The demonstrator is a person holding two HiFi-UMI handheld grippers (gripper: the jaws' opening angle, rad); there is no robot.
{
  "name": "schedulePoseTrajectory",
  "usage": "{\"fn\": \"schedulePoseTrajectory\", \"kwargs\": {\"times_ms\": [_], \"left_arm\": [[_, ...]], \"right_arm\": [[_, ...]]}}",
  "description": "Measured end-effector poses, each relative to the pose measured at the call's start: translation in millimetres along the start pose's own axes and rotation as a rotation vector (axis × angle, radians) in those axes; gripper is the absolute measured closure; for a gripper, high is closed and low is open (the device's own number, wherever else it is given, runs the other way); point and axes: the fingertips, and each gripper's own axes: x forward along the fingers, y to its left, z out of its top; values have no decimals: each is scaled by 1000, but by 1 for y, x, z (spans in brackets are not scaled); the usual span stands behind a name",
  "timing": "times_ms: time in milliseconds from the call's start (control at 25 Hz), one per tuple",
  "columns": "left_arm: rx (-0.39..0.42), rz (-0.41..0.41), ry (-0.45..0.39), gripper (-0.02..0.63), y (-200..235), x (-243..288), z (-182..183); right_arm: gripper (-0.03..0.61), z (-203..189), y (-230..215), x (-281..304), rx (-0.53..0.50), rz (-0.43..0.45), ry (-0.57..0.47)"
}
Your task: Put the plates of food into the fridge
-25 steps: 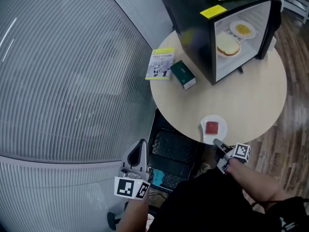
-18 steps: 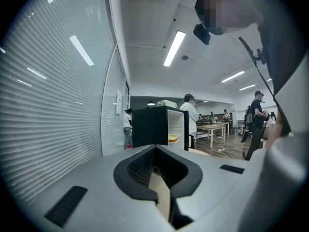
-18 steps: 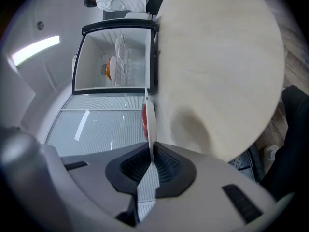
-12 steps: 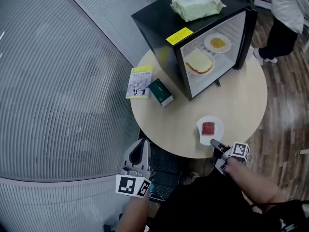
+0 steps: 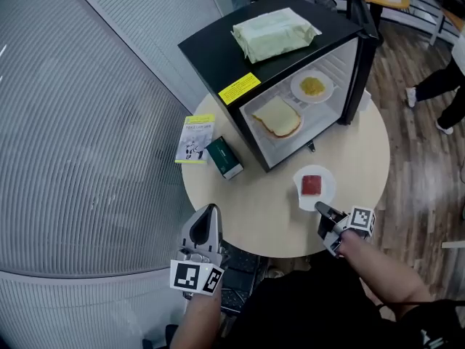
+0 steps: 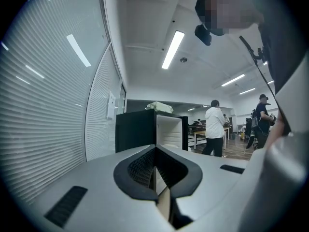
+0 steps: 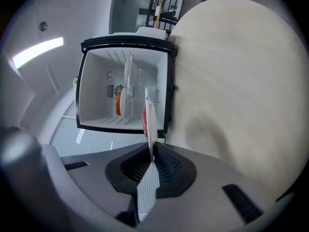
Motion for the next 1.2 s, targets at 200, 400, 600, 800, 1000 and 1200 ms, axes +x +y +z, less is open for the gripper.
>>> {"fn": "schedulePoseTrajectory", "kwargs": {"times_ms": [200, 400, 600, 800, 1000, 1200], "left_arm": [[13, 19, 8, 611, -11, 28, 3], [21, 65, 27, 611, -14, 49, 2], [29, 143, 44, 611, -7, 68, -3], [36, 204, 90, 611, -2, 71, -18], [14, 271, 137, 611, 5, 68, -38], [15, 293, 165, 611, 5, 67, -48]], "right_arm": [[557, 43, 9, 14, -15, 6, 24], [557, 73, 10, 39, -15, 8, 74], [557, 95, 6, 72, 6, 1, 129], [557, 108, 2, 104, 13, 3, 184], [557, 122, -6, 134, 22, -27, 213], [557, 129, -5, 160, 14, -17, 233]]}}
